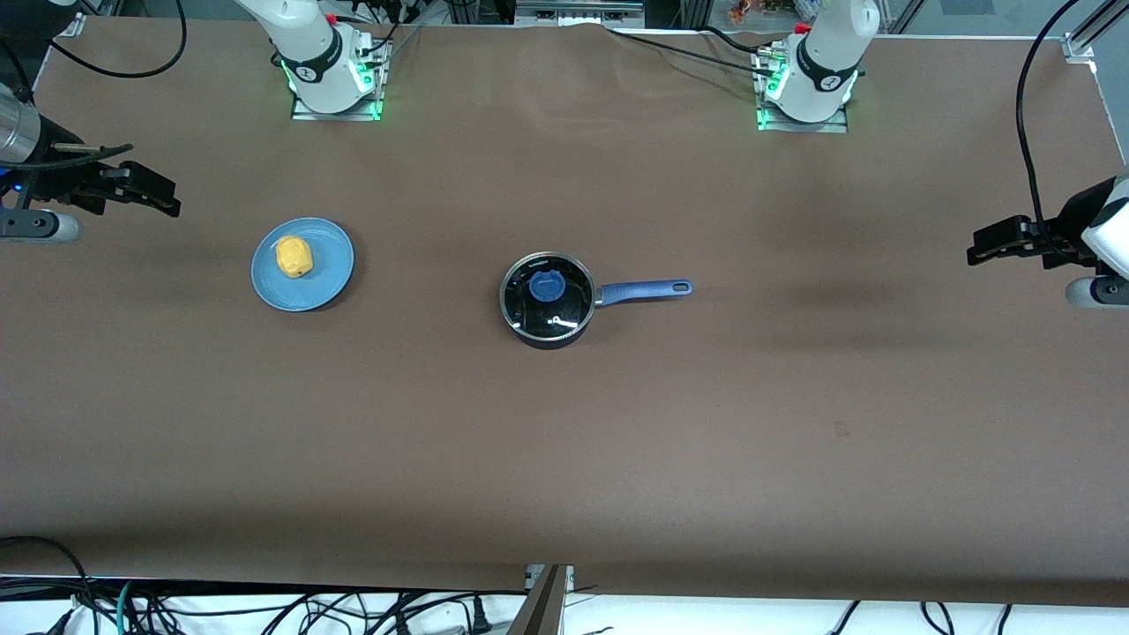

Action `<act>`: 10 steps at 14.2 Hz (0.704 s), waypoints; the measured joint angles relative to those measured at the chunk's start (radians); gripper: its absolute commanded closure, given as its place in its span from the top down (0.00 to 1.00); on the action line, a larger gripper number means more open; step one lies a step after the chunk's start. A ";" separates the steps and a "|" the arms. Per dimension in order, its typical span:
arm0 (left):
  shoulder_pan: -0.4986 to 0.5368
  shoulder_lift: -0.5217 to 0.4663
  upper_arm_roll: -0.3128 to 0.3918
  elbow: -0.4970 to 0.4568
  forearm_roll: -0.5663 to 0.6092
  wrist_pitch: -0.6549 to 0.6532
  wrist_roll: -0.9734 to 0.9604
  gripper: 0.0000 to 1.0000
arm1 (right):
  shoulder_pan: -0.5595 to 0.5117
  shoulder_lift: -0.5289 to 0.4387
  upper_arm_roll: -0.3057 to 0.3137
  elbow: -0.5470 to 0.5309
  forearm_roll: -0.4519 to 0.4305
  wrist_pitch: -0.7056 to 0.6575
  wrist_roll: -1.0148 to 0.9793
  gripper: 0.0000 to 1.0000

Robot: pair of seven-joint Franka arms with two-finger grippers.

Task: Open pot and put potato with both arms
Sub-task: 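Move the left gripper over the glass lid on the black saucepan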

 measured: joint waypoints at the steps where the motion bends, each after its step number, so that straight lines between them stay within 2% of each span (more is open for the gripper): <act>1: 0.000 0.000 0.000 0.000 0.000 0.000 0.000 1.00 | 0.000 0.000 0.000 0.000 0.000 0.000 0.000 1.00; 8: -0.001 0.000 -0.009 -0.008 0.000 0.000 -0.010 1.00 | 0.000 0.000 0.000 0.000 0.000 0.000 0.000 1.00; 10: -0.003 0.000 -0.045 -0.013 -0.014 0.003 -0.090 1.00 | 0.000 0.000 0.001 0.000 0.000 0.000 0.000 1.00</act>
